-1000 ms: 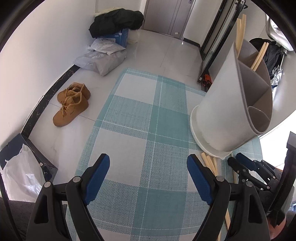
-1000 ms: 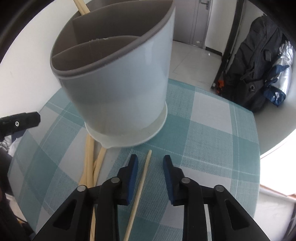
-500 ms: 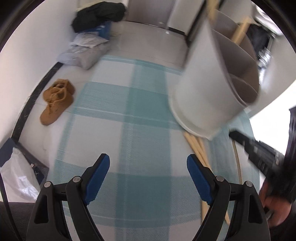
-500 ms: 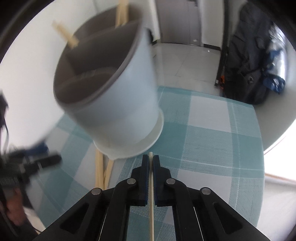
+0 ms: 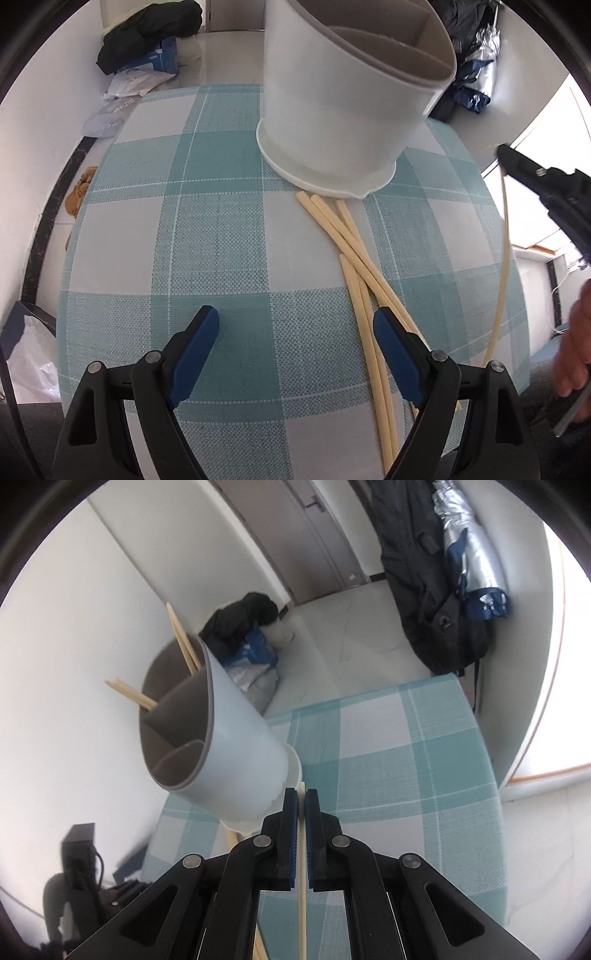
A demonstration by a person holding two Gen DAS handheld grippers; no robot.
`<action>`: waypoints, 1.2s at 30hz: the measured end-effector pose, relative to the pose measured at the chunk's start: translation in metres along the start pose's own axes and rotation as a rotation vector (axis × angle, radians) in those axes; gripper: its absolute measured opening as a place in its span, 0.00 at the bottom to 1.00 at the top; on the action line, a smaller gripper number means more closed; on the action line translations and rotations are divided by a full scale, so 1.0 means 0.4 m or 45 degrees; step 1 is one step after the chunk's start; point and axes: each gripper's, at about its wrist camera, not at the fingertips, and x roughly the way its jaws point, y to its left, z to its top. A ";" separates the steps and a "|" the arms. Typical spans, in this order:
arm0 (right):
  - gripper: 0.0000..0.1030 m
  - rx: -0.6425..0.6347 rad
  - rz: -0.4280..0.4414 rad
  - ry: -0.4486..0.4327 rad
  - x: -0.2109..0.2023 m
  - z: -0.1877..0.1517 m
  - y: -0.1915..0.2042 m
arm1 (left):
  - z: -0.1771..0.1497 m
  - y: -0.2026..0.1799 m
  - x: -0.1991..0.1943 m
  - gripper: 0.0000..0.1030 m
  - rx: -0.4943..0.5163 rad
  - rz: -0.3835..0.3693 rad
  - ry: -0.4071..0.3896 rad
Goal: Organize utensils
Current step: 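Lift the chopstick with the right gripper while the left gripper grasps another chopstick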
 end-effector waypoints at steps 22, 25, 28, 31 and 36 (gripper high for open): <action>0.03 -0.007 0.026 -0.114 -0.090 0.005 0.003 | 0.019 -0.003 0.022 0.81 0.045 0.236 0.034; 0.03 -0.017 0.034 -0.118 -0.094 0.005 0.008 | 0.032 -0.008 0.026 0.72 0.025 0.260 0.039; 0.03 -0.028 0.036 -0.136 -0.107 0.006 0.011 | 0.050 -0.016 0.030 0.45 0.011 0.219 0.038; 0.03 -0.017 0.039 -0.149 -0.115 0.007 0.008 | 0.055 -0.025 0.030 0.19 -0.010 0.208 0.054; 0.03 -0.018 0.046 -0.165 -0.127 0.004 0.012 | 0.062 -0.055 0.028 0.03 0.032 0.191 0.041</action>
